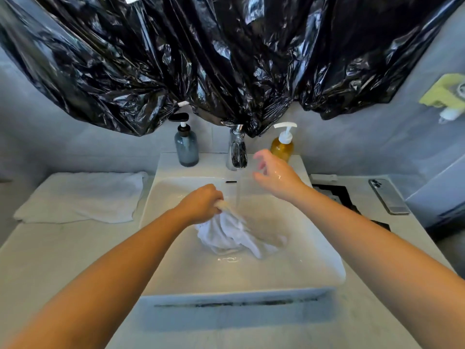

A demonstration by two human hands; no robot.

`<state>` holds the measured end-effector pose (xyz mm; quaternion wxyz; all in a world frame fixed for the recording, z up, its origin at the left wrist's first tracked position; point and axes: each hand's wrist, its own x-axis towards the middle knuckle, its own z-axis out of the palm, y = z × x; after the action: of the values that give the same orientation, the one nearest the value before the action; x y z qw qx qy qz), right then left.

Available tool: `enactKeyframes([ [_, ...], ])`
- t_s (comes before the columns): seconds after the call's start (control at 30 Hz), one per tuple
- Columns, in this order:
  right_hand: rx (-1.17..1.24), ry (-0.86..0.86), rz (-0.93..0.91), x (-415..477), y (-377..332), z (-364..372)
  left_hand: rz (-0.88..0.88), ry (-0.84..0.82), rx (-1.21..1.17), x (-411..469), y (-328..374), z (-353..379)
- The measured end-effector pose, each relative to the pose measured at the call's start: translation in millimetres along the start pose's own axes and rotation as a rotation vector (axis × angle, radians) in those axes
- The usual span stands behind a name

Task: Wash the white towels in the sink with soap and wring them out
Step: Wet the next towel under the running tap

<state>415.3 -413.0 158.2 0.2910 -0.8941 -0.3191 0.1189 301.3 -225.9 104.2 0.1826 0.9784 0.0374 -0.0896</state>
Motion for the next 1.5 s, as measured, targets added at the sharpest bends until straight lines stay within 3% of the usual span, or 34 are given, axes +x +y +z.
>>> enactKeyframes([
  [0.07, 0.035, 0.058, -0.049, 15, -25, -11, -0.043, 0.021, -0.035, -5, -4, 5],
  [0.3, -0.140, -0.034, -0.060, 57, -62, -15, -0.055, -0.010, 0.071, -7, 2, 4],
  [0.47, -0.362, -0.139, -0.103, 47, -63, -6, -0.053, -0.053, 0.023, -16, 1, 13],
  [0.53, -0.323, -0.048, -0.136, 40, -57, 2, -0.003, -0.125, -0.010, -25, 2, 20],
  [0.67, -0.023, 0.239, -0.106, 6, -16, 34, 0.000, -0.308, -0.249, -46, -8, 47],
  [0.8, 0.071, 0.116, -0.050, -31, 14, 77, -0.232, 0.053, -0.260, -47, -25, 74],
  [0.93, 0.104, 0.059, -0.038, -37, 20, 108, -0.380, -0.020, -0.246, -41, -26, 84],
  [1.0, 0.003, -0.080, -0.044, -37, 23, 120, -0.381, 0.075, -0.259, -39, -24, 82],
  [1.1, -0.100, -0.231, -0.047, -37, 19, 124, -0.314, 0.211, -0.406, -38, -21, 79],
  [1.3, -0.352, -0.421, -0.148, -27, 6, 125, -0.504, 0.132, -1.058, -43, -16, 69],
  [1.4, -0.464, -0.334, -0.251, -25, 3, 117, -0.445, 0.185, -1.167, -43, -8, 65],
  [1.5, -0.216, -0.205, -0.236, -26, 16, 103, -0.277, 0.106, -0.875, -45, -7, 64],
])
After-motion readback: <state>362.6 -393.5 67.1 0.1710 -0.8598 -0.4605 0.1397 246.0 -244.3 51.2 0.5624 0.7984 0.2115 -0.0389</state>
